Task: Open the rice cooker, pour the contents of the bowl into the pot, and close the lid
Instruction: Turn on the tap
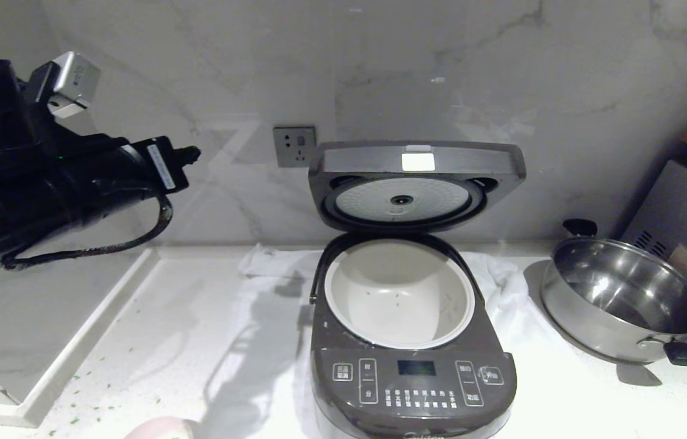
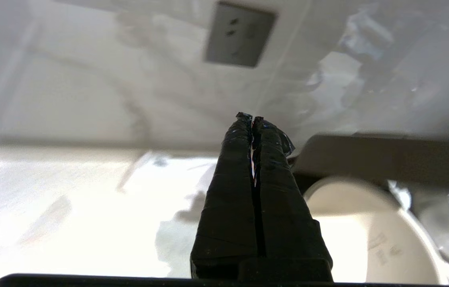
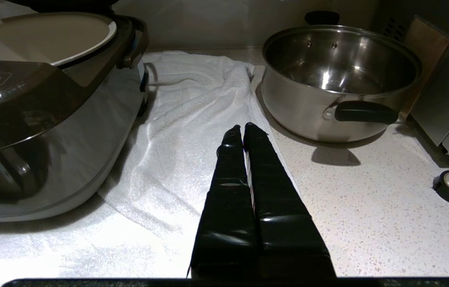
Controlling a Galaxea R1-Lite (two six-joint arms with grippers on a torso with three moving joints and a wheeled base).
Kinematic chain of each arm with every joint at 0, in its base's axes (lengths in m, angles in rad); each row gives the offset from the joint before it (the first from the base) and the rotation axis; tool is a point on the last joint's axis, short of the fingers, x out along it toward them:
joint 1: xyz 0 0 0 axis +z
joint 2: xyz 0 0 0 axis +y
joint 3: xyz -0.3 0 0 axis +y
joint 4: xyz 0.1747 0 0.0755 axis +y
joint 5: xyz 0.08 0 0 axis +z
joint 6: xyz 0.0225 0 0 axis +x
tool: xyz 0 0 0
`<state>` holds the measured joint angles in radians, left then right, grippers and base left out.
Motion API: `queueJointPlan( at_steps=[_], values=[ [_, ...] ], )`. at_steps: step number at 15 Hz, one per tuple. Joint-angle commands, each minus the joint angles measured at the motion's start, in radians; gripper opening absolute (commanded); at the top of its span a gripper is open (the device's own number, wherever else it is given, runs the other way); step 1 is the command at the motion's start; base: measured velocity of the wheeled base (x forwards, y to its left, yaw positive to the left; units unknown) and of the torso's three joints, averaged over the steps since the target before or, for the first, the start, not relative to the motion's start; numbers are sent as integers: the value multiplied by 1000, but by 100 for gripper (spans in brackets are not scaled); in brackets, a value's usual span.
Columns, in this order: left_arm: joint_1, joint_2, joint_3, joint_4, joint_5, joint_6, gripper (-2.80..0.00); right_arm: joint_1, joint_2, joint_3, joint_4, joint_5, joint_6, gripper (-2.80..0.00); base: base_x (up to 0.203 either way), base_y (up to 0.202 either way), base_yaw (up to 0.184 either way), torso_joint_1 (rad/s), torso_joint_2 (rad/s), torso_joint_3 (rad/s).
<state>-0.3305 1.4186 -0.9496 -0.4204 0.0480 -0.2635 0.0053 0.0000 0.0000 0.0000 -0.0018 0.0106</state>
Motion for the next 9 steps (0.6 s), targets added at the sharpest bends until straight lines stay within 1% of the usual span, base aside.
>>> queueJointPlan(
  at_steps=[1,4,6,8,9],
  values=[
    [63,-130,112,-1,-27,7,-280,1,0,0,0,0,0,-280,0,0,0,0,0,0],
    [99,-271,268,-5,-37,58,-280,1,0,0,0,0,0,-280,0,0,0,0,0,0],
    [108,-397,347,7,-38,102,-280,-1,0,0,0,0,0,-280,0,0,0,0,0,0],
    [111,-526,413,55,-37,175,-280,1,0,0,0,-1,0,-280,0,0,0,0,0,0],
    [113,-588,432,92,-35,196,-280,1,0,0,0,0,0,-280,0,0,0,0,0,0]
  ],
)
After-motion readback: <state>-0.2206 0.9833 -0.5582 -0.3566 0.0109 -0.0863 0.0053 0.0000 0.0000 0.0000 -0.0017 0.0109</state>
